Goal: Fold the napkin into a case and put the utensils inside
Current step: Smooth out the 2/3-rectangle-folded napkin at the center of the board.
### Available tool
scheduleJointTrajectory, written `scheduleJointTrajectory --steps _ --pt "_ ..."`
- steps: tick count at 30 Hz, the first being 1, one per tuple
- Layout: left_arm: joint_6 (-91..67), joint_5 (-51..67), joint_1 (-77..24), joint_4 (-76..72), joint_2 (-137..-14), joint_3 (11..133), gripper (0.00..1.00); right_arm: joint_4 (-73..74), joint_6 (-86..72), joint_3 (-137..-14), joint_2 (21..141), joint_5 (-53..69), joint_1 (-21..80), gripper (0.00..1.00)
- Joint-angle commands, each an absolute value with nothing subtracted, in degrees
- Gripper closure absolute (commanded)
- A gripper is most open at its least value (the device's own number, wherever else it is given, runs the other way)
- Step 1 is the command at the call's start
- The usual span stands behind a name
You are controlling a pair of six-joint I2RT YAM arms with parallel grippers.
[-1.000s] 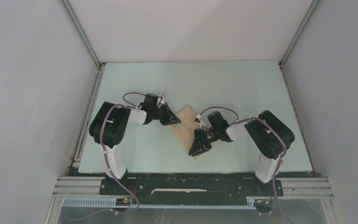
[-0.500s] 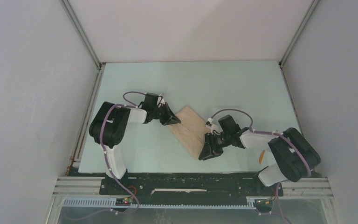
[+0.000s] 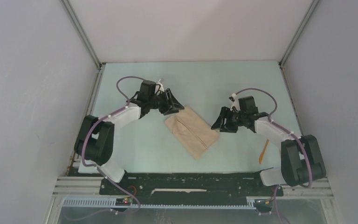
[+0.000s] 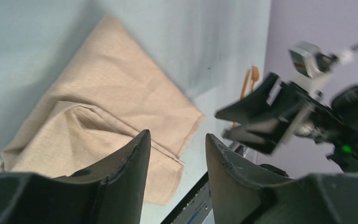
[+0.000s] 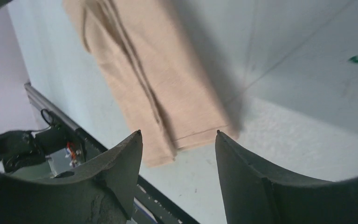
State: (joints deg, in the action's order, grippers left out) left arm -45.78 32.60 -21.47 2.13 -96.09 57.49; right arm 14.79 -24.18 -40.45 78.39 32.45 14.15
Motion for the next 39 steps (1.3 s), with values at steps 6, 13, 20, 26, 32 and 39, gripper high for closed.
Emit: scheduleJointTrajectory --steps 6,13,20,26,32,39 --pt "-43.31 30.14 -21.84 6.42 -87.85 52.03 0.58 14.94 -21.56 -45.50 88.76 32.34 10.26 0.32" --pt "-42.68 23.22 -22.33 5.15 -94.04 50.32 0.90 15.20 -21.97 -46.23 86.81 28.47 11.51 0.34" --pt "-42.08 22.02 -22.34 4.83 -101.43 55.20 0.99 19.74 -20.81 -49.06 79.63 23.93 16.20 0.32" --pt "-42.38 22.54 -22.42 4.51 -104.34 57.82 0.99 18.13 -23.40 -50.25 77.57 26.82 24.45 0.31" --pt "-42.54 22.78 -22.50 4.22 -104.74 58.76 0.98 7.95 -29.41 -49.74 86.95 37.81 32.56 0.34" --pt "-43.52 23.43 -22.59 3.05 -107.17 59.87 0.96 -3.13 -35.16 -48.66 96.18 42.16 36.03 0.38"
